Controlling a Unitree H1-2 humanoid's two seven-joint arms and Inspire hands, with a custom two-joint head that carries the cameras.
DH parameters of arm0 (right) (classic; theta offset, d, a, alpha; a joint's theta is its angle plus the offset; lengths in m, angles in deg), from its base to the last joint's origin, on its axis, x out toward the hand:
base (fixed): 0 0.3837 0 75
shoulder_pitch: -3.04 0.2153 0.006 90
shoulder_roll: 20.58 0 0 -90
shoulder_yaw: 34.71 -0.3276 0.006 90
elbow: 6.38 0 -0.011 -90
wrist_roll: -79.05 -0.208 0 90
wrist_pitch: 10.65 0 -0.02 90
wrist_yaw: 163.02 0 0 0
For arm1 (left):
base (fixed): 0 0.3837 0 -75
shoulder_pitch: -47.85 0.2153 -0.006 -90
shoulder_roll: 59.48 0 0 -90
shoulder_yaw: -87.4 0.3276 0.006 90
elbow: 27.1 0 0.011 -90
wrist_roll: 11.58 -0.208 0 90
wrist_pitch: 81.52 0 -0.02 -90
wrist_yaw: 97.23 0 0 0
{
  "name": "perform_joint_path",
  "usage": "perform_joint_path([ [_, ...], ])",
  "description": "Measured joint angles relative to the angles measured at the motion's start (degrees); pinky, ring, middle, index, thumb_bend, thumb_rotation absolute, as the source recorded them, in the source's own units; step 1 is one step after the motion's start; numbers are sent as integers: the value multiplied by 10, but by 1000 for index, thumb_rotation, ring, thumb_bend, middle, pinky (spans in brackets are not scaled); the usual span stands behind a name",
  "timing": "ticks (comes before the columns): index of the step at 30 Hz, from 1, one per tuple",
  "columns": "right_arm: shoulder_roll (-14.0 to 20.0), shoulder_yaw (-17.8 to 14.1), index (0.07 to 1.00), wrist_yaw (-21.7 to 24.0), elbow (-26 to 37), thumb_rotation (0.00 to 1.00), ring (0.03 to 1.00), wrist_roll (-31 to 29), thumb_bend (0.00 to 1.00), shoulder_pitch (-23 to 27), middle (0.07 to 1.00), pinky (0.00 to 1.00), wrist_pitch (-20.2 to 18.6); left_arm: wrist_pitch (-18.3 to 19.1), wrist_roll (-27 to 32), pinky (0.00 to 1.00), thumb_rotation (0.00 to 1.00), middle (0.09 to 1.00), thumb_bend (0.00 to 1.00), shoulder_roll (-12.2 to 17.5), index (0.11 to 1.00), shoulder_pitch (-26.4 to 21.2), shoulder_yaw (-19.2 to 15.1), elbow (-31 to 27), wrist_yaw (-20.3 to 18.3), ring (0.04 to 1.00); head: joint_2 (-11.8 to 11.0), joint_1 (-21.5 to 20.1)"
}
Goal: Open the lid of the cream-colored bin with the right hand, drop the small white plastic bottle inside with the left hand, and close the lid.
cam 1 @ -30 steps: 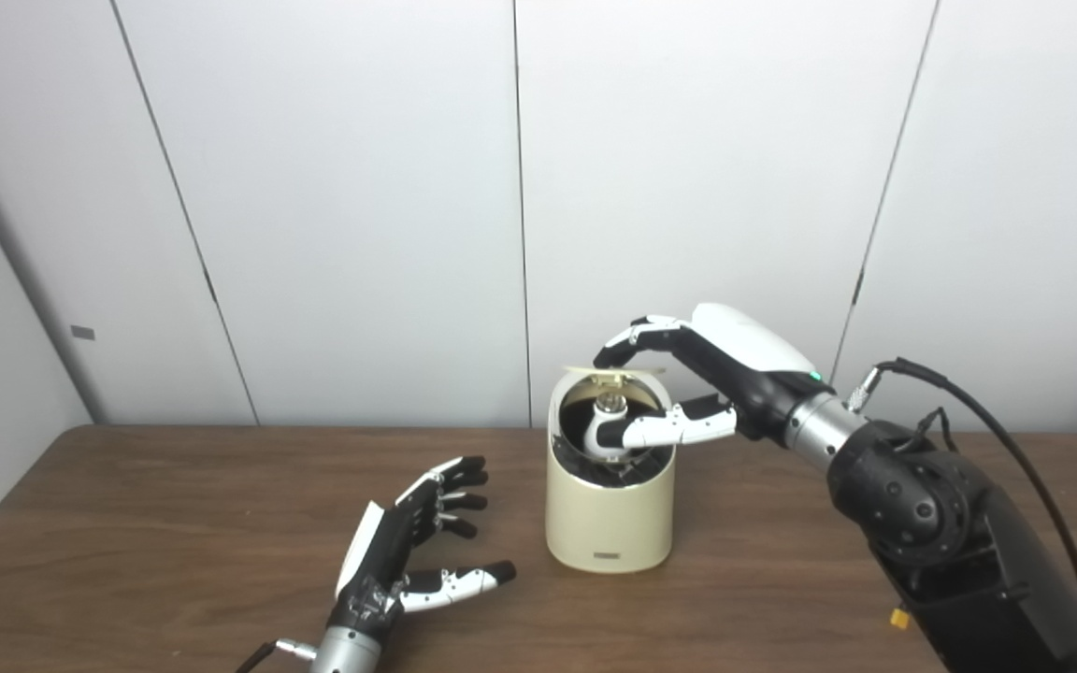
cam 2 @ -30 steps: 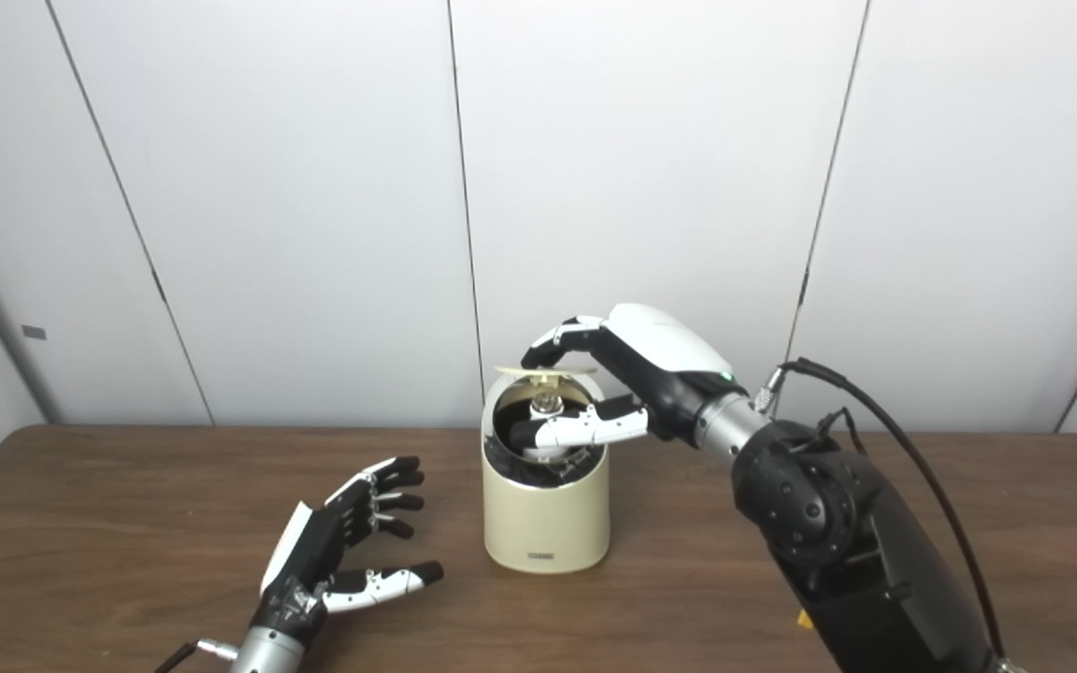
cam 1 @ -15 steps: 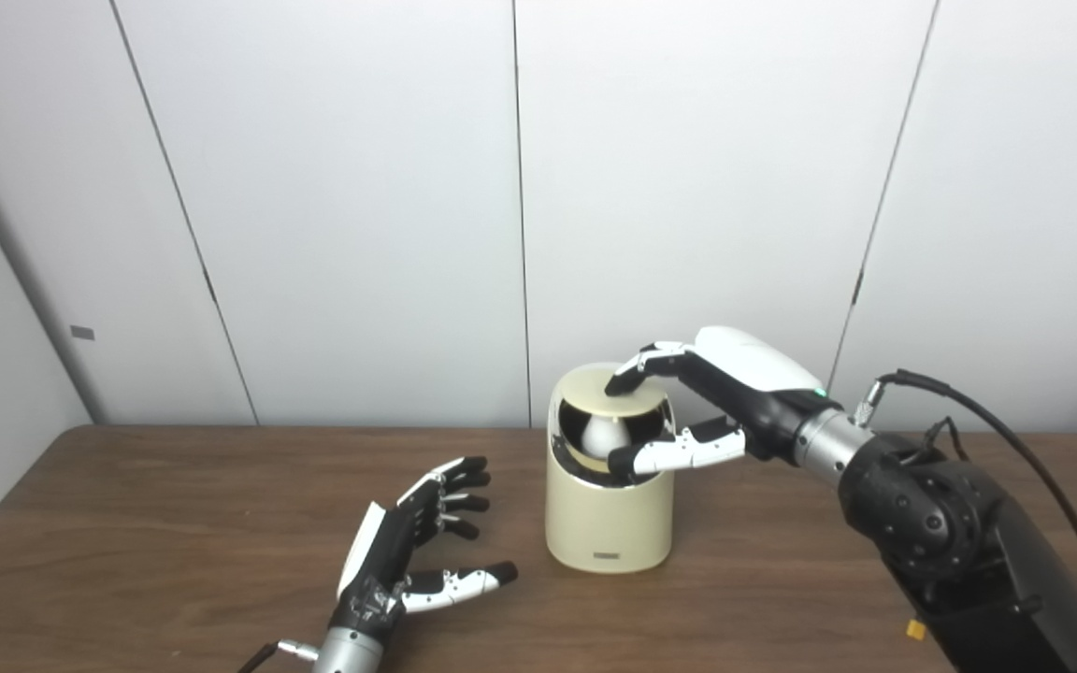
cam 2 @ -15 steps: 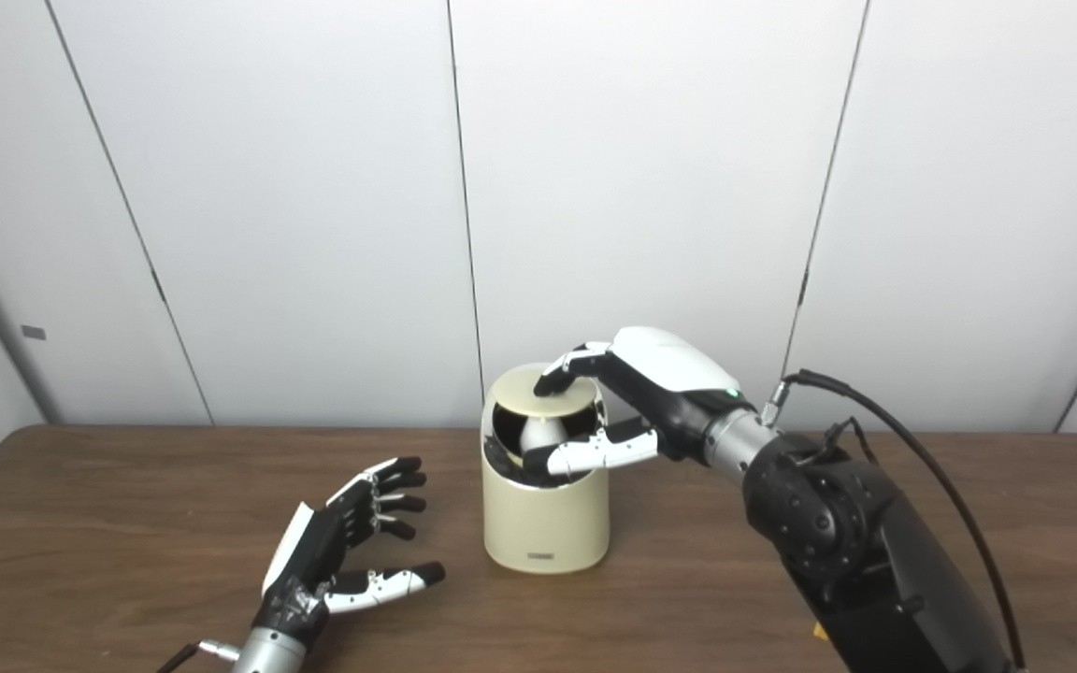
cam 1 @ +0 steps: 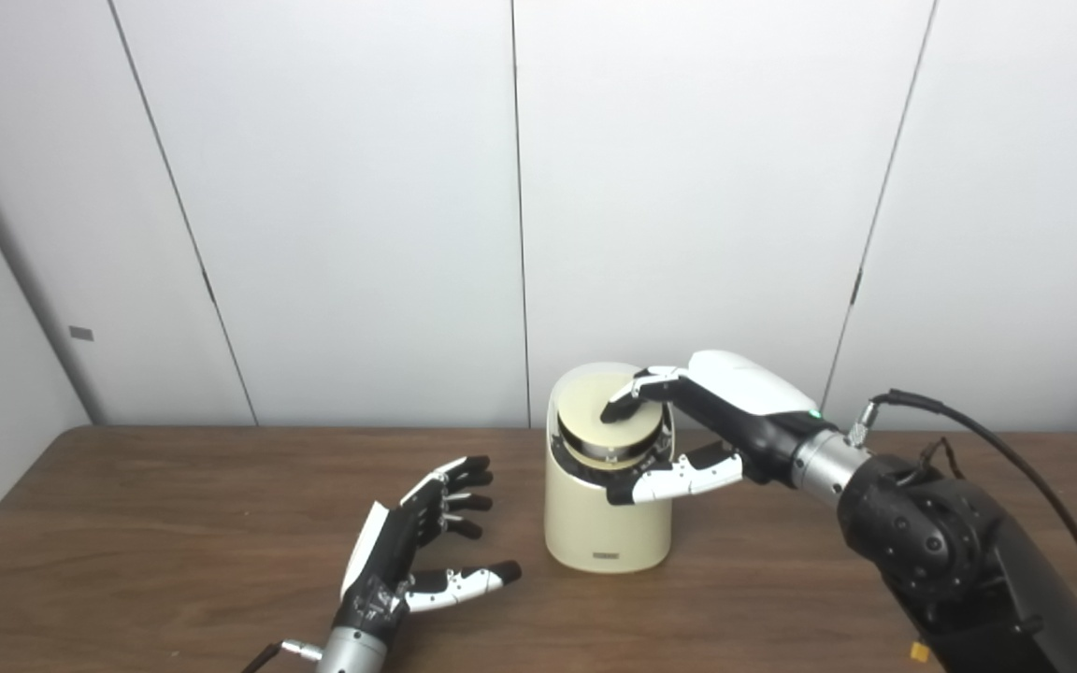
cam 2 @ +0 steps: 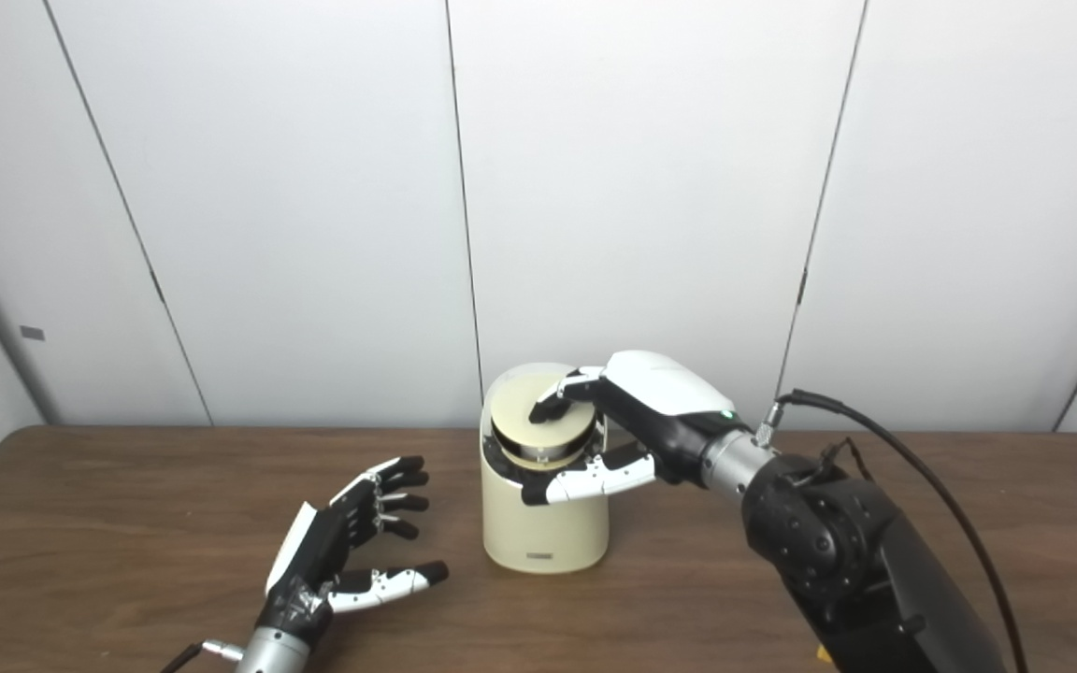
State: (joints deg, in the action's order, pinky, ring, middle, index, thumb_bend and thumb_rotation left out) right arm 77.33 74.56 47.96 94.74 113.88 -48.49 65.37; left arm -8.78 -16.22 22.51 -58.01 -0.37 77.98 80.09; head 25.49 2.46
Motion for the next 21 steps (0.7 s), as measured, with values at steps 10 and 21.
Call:
perform_joint_path([
  [10, 0, 4, 734, 14, 13, 746, 920, 0, 667, -1, 764, 900, 0, 4, -9, 614, 30, 801, 776, -3, 833, 1, 0, -4, 1, 731, 6, 4],
  [21, 5, 12, 732, 20, 14, 736, 909, 8, 645, -9, 755, 898, 32, 7, -9, 620, 40, 799, 783, -6, 835, 1, -1, -9, 1, 733, 12, 11],
])
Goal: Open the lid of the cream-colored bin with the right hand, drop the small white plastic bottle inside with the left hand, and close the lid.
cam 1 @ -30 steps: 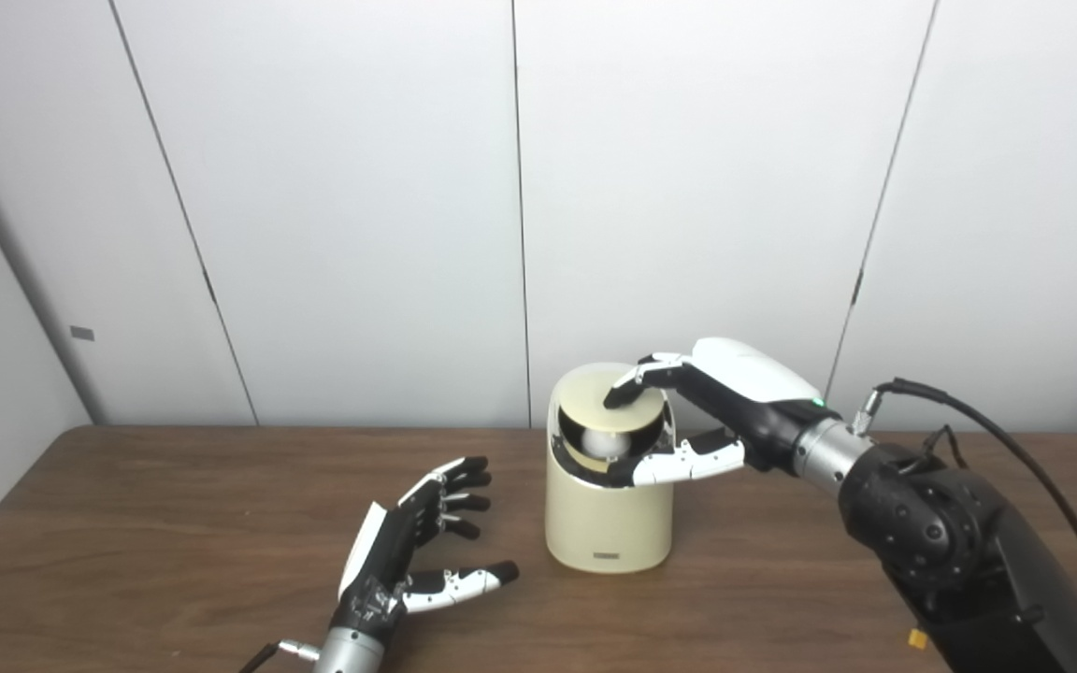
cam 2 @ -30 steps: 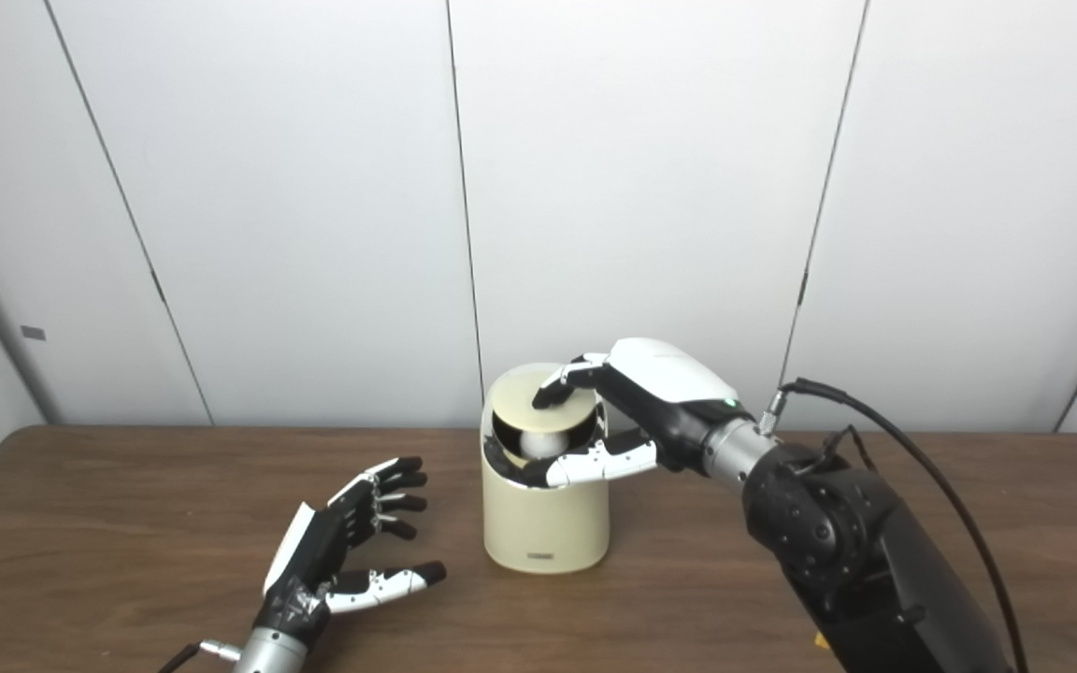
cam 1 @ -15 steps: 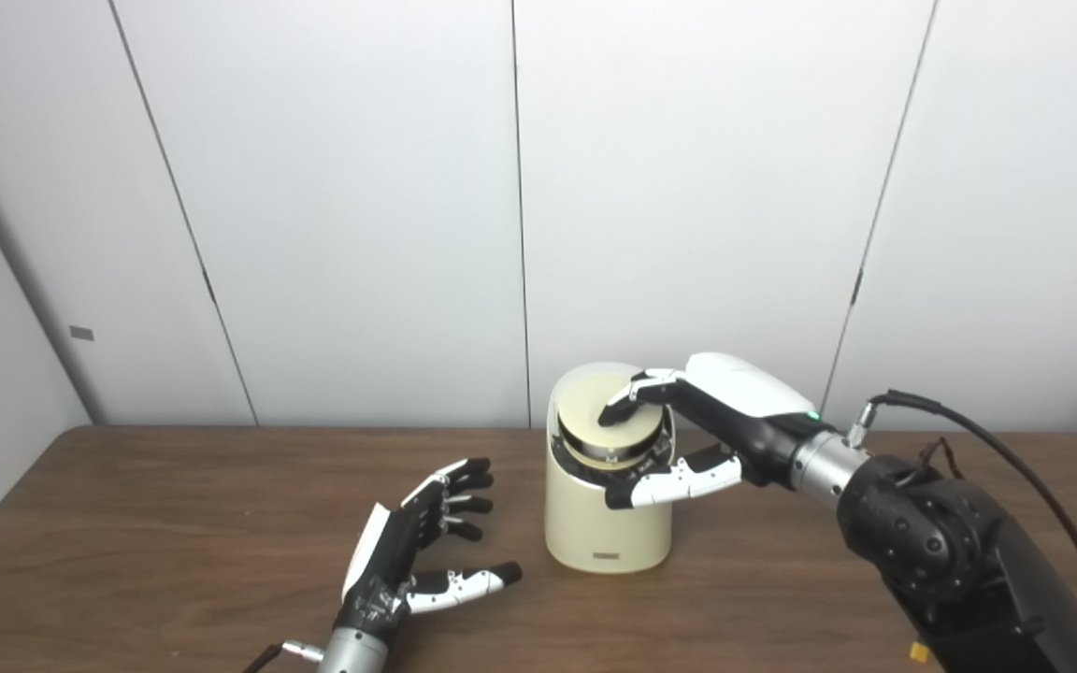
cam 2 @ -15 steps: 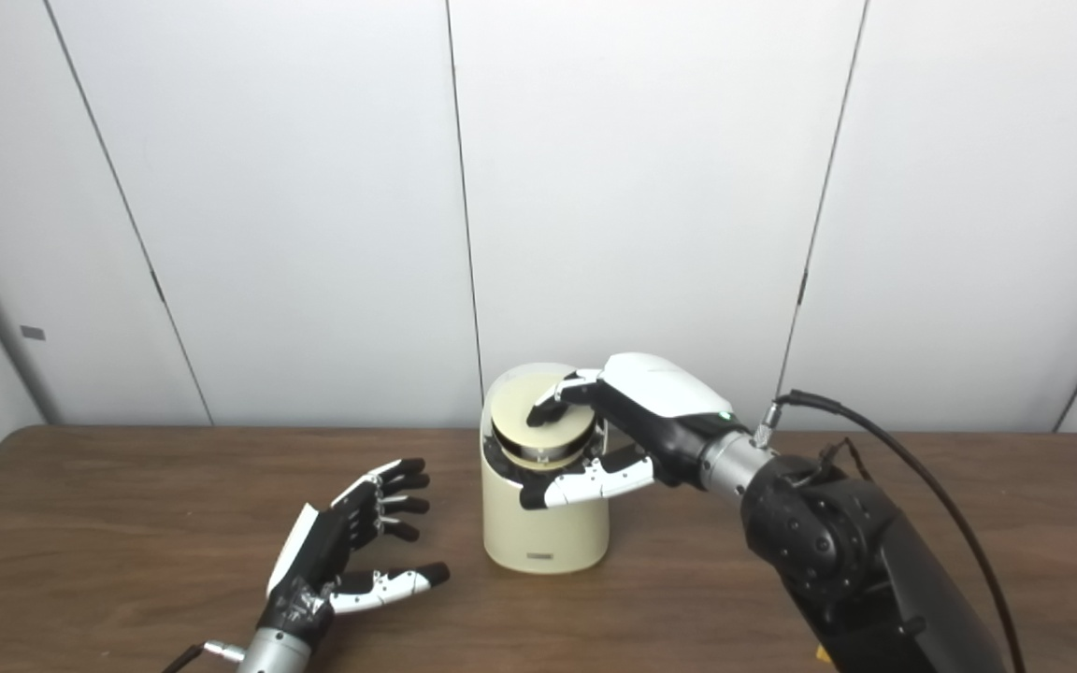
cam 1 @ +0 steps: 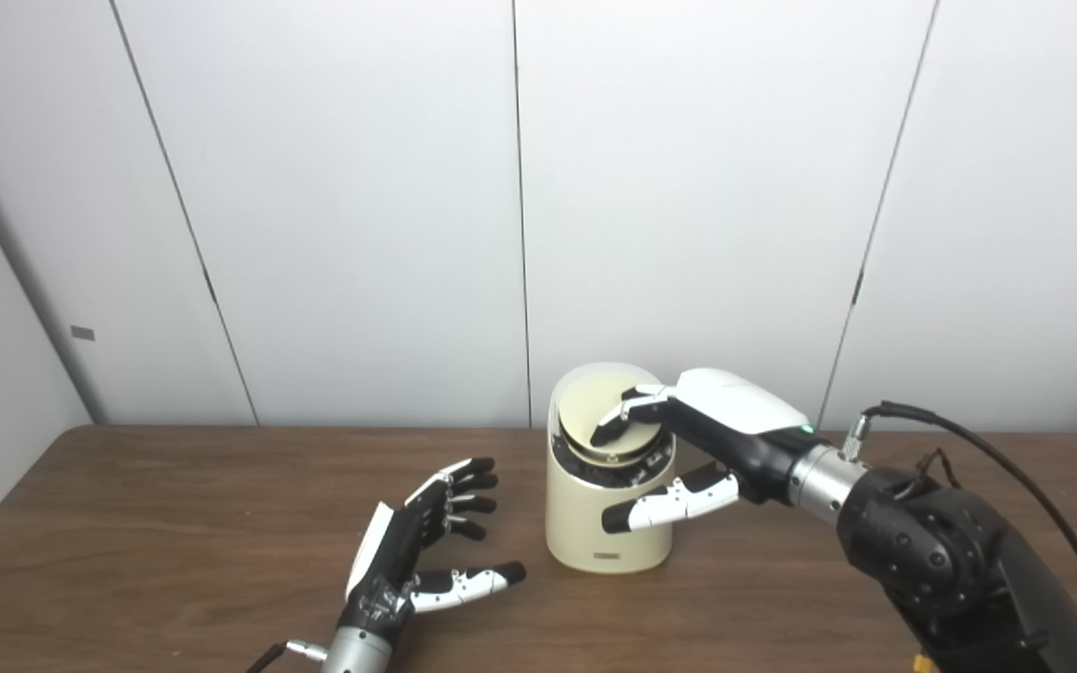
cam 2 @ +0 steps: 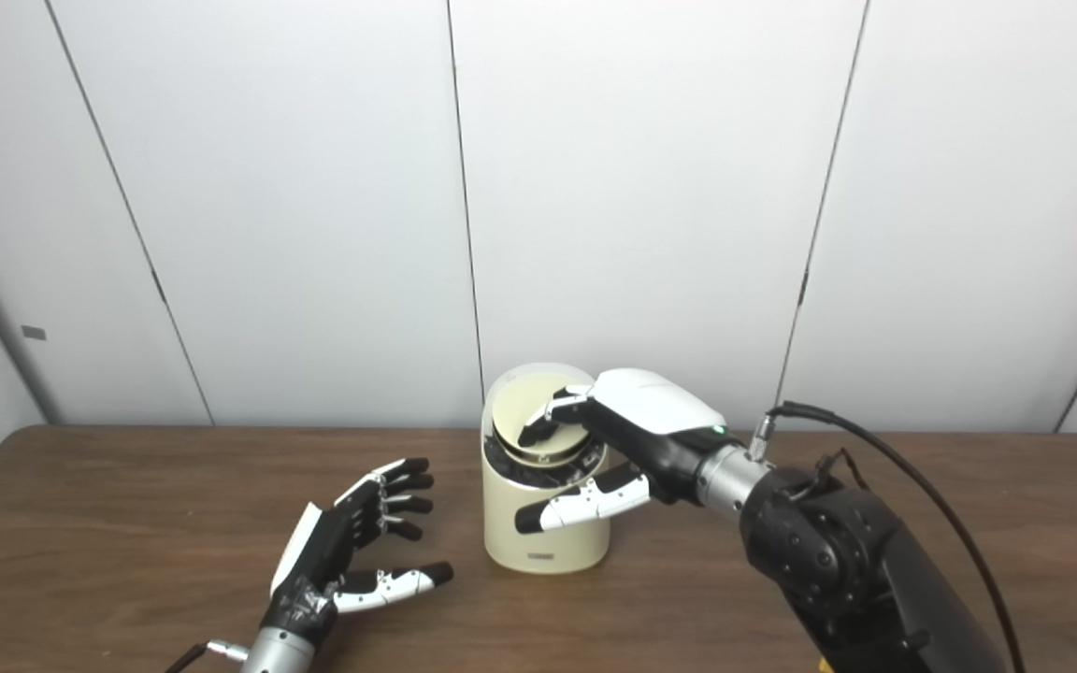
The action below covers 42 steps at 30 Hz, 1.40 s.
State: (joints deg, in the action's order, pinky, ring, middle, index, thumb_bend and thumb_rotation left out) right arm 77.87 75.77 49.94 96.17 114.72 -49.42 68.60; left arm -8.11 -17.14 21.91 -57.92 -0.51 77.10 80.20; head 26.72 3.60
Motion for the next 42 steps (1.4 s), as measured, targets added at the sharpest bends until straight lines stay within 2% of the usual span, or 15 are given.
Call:
perform_joint_path([
  [10, -1, 1, 732, -4, -10, 703, 907, 17, 644, -4, 749, 918, 22, 2, -3, 606, 62, 797, 793, -1, 831, 2, 0, -10, 0, 721, 6, 1],
  [23, -3, 1, 748, -10, -11, 726, 928, 23, 642, -14, 760, 955, 17, 20, -6, 591, 67, 793, 792, -1, 830, 10, 0, -24, 0, 712, 13, 4],
  [33, -13, -1, 741, -43, -27, 722, 926, 20, 653, -29, 755, 952, 18, 23, -4, 587, 52, 792, 798, 0, 827, 12, -1, -31, -2, 709, 18, 5],
  [42, -14, -7, 748, -48, -25, 728, 934, 9, 640, -35, 761, 975, 18, 24, -4, 590, 32, 791, 783, 0, 826, 15, -2, -37, -2, 711, 19, 5],
])
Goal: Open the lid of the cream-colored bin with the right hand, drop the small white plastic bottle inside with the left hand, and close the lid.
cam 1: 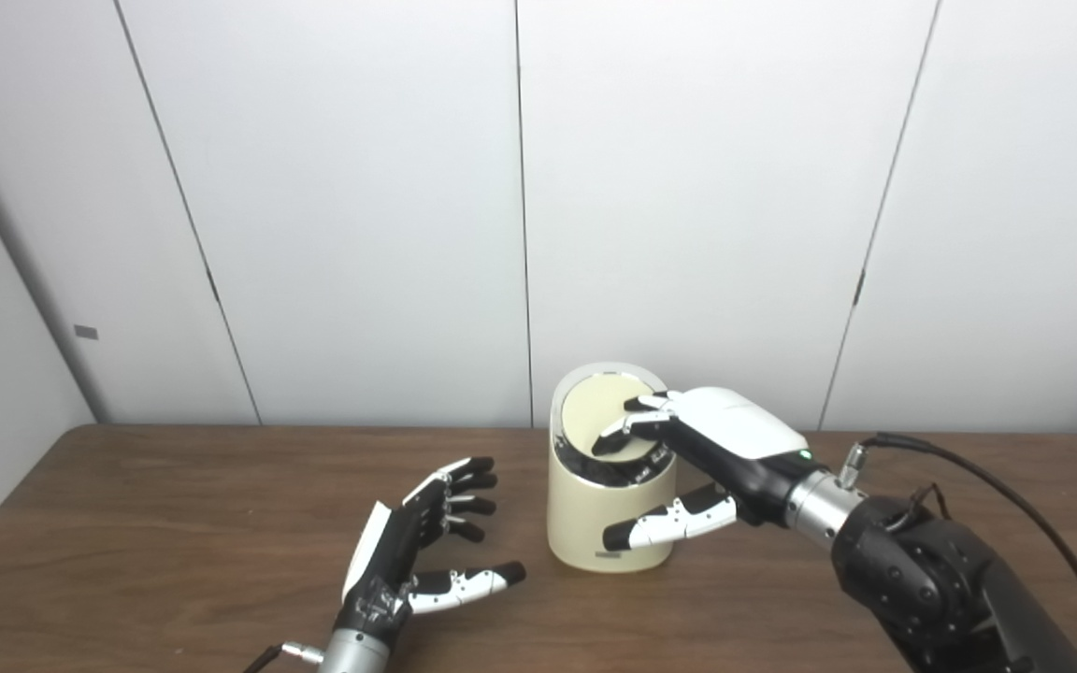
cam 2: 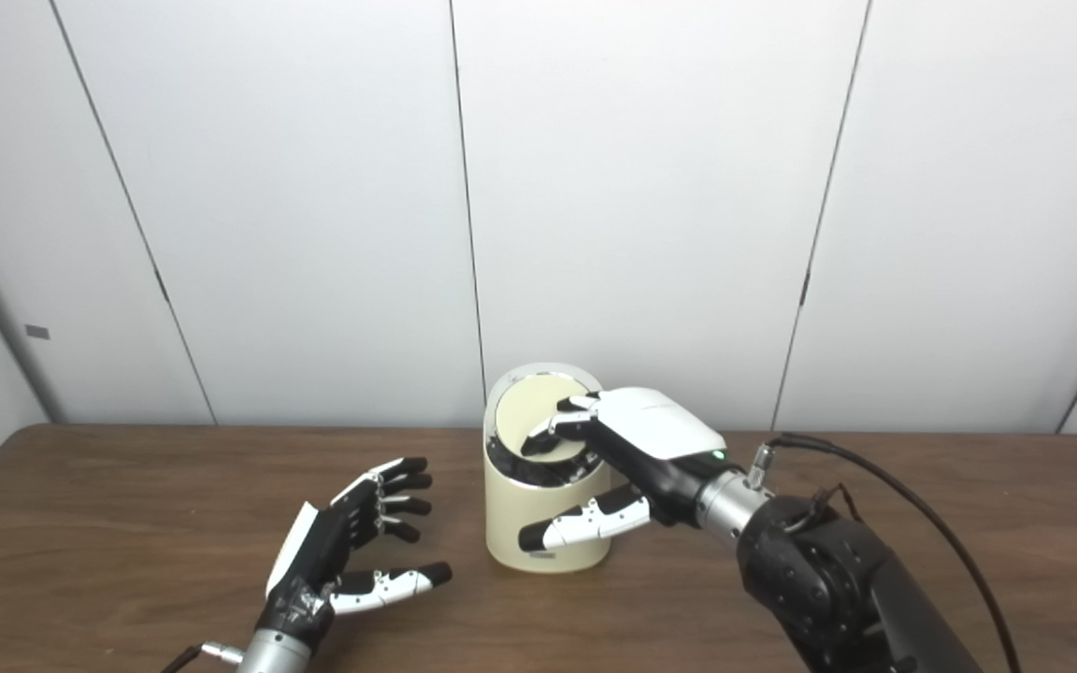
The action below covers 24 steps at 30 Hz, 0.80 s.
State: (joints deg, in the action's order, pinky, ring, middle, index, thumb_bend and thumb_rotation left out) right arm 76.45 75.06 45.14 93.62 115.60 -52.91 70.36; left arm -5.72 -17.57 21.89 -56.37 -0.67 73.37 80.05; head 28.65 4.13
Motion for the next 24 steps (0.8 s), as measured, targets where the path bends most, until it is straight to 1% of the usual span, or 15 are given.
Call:
perform_joint_path([
  [1, 0, -2, 755, 0, 1, 747, 942, -2, 632, -2, 773, 978, 0, 0, 1, 592, 31, 791, 783, 0, 827, 0, 0, 0, 0, 712, -1, 0],
  [3, -1, -6, 747, 1, 9, 713, 930, -10, 635, -5, 769, 957, -5, 0, 1, 596, 45, 793, 785, 0, 829, 0, 0, 0, 0, 713, -3, -1],
  [5, -3, -12, 747, 7, 20, 699, 923, -15, 634, -9, 772, 926, -17, 1, 1, 598, 48, 794, 786, 0, 831, 0, 0, 0, 0, 715, -3, -1],
  [8, -10, -25, 755, 9, 32, 623, 907, -26, 622, -19, 787, 815, -27, 4, 1, 595, 56, 797, 788, 0, 829, 0, 0, 0, 0, 714, -4, 0],
  [10, -15, -37, 769, 4, 41, 610, 891, -34, 621, -22, 800, 757, -27, 4, 1, 596, 53, 798, 789, 0, 829, 1, 0, 0, 0, 715, -4, -1],
  [13, -22, -54, 777, -17, 42, 573, 824, -38, 606, -22, 801, 671, -19, 4, 1, 595, 53, 799, 788, 0, 828, 1, 0, 0, -1, 717, -4, -2],
  [15, -31, -75, 780, -53, 36, 573, 801, -52, 610, -26, 806, 659, 6, 4, 1, 595, 56, 798, 790, 0, 826, 1, 0, 0, -1, 714, -4, -2],
  [17, -41, -95, 781, -84, 28, 560, 797, -65, 610, -30, 811, 672, 25, 4, 1, 589, 53, 798, 793, 0, 827, 1, 0, 0, -1, 713, -4, -2],
  [20, -54, -118, 788, -121, 21, 552, 799, -80, 588, -43, 814, 682, 35, 4, 1, 586, 68, 796, 794, 0, 828, 1, 0, 0, -1, 709, -5, -3],
  [21, -54, -123, 792, -127, 20, 544, 807, -85, 586, -49, 824, 696, 40, 4, 1, 589, 67, 797, 794, 0, 829, 1, 0, 0, -1, 709, -5, -3],
  [23, -59, -143, 796, -143, 20, 545, 814, -99, 591, -68, 833, 717, 42, 4, 1, 592, 67, 797, 792, 0, 829, 1, 0, 0, -1, 708, -6, -4],
  [24, -61, -153, 790, -151, 20, 526, 806, -104, 594, -78, 826, 717, 42, 4, 1, 595, 67, 797, 793, 1, 829, 1, 0, 0, -1, 709, -6, -4],
])
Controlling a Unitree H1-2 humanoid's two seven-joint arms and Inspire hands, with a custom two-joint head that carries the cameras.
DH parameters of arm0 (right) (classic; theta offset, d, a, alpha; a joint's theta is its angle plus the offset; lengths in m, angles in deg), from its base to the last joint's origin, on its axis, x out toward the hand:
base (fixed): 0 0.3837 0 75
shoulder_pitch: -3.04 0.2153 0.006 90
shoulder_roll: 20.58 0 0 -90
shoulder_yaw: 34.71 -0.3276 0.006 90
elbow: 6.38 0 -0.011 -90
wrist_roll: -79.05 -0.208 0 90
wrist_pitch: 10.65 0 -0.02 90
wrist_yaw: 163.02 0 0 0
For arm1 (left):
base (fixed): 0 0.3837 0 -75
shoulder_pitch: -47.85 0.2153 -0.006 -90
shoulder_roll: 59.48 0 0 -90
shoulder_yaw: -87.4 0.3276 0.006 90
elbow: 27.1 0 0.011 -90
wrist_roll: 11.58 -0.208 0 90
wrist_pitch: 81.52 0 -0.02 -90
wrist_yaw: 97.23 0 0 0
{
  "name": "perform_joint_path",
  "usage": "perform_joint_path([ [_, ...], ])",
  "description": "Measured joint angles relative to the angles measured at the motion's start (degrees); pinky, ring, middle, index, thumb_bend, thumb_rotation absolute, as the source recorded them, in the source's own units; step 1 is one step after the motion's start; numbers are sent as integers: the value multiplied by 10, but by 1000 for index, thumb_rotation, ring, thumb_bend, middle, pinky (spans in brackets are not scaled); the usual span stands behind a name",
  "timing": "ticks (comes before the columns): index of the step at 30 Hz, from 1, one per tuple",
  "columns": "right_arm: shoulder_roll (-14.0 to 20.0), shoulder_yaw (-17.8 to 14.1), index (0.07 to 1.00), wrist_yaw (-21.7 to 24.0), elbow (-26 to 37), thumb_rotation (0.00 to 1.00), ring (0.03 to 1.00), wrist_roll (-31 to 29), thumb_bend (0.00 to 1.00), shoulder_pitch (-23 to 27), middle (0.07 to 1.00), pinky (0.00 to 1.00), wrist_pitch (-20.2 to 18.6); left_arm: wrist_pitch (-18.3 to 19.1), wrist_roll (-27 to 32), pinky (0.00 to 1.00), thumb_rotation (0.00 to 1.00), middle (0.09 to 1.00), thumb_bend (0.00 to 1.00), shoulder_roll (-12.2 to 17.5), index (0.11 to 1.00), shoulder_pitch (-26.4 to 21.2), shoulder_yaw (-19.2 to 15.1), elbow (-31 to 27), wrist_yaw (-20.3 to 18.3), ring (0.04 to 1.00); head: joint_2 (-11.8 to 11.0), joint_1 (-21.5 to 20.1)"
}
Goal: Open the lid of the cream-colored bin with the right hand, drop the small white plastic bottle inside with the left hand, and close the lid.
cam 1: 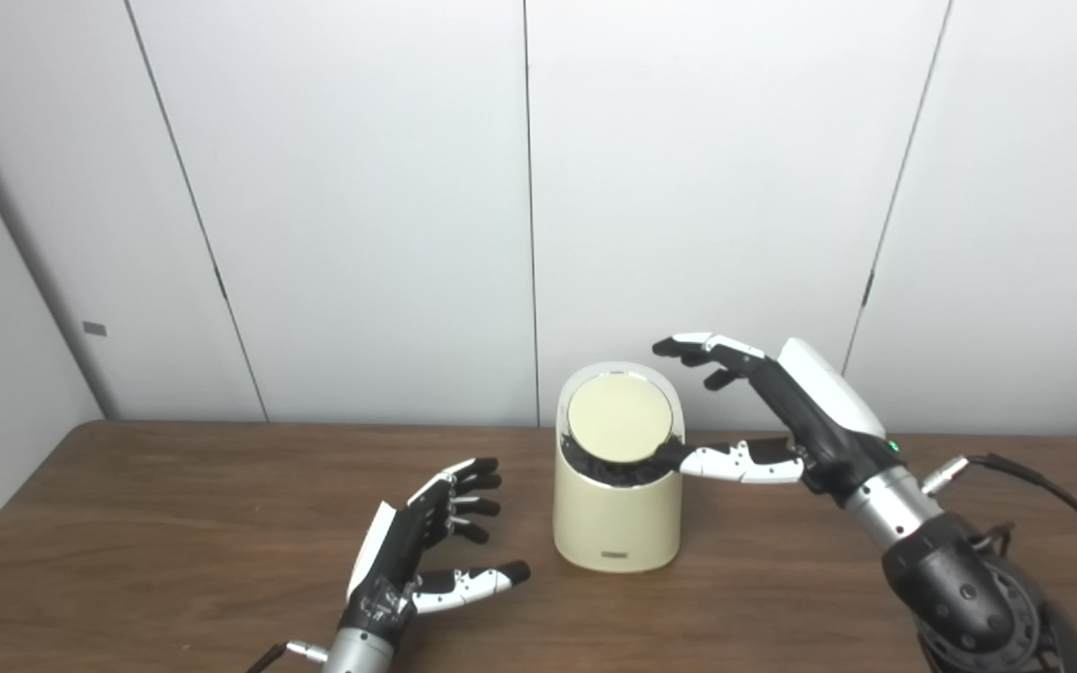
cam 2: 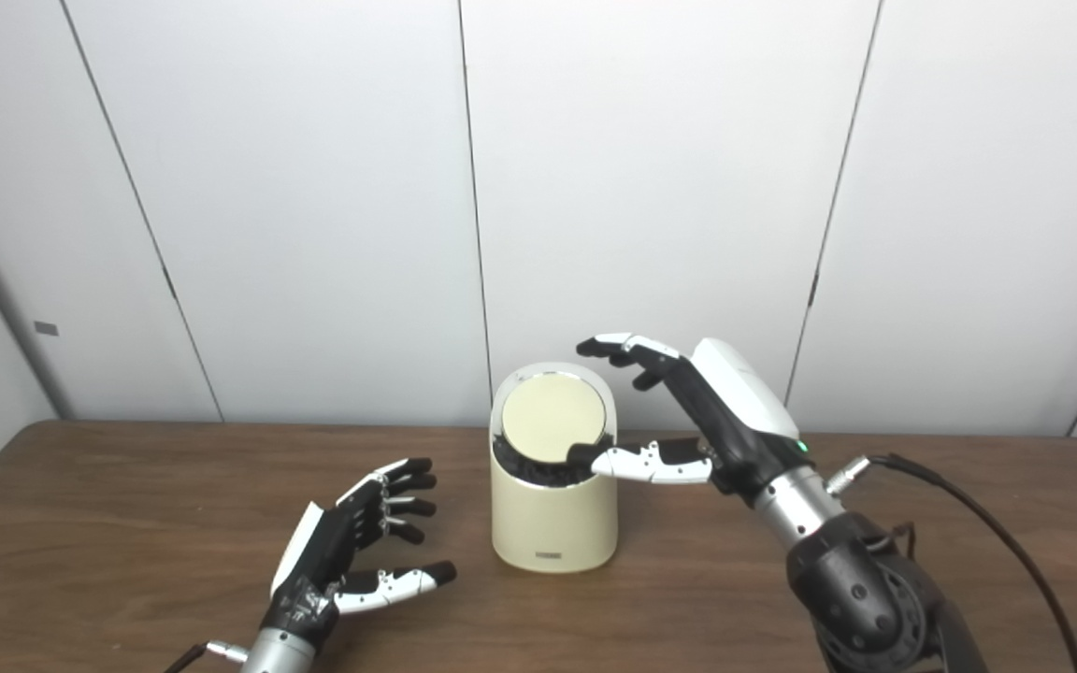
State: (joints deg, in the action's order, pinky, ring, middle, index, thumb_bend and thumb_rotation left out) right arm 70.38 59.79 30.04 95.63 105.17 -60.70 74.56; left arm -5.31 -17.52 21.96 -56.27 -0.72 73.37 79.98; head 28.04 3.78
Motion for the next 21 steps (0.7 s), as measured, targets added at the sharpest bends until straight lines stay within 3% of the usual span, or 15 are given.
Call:
perform_joint_path([
  [6, -28, -47, 794, -56, -18, 419, 797, -31, 592, -72, 825, 688, -1, 0, 0, 601, 55, 792, 789, 0, 825, 0, 0, 0, 0, 708, -2, -2],
  [10, -46, -65, 804, -87, -77, 331, 777, -68, 579, -118, 819, 668, 14, 0, 1, 600, 58, 788, 788, 0, 827, 0, 0, 0, 0, 707, -4, -6],
  [15, -65, -73, 830, -102, -135, 355, 782, -123, 651, -155, 844, 678, 36, 0, 18, 600, 32, 793, 784, 1, 828, 1, -1, 0, -5, 719, -4, -14],
  [21, -97, -73, 835, -109, -155, 351, 783, -178, 686, -162, 834, 686, 77, -1, 24, 608, 42, 799, 775, 2, 830, 1, -2, 1, -16, 716, -1, -19],
])
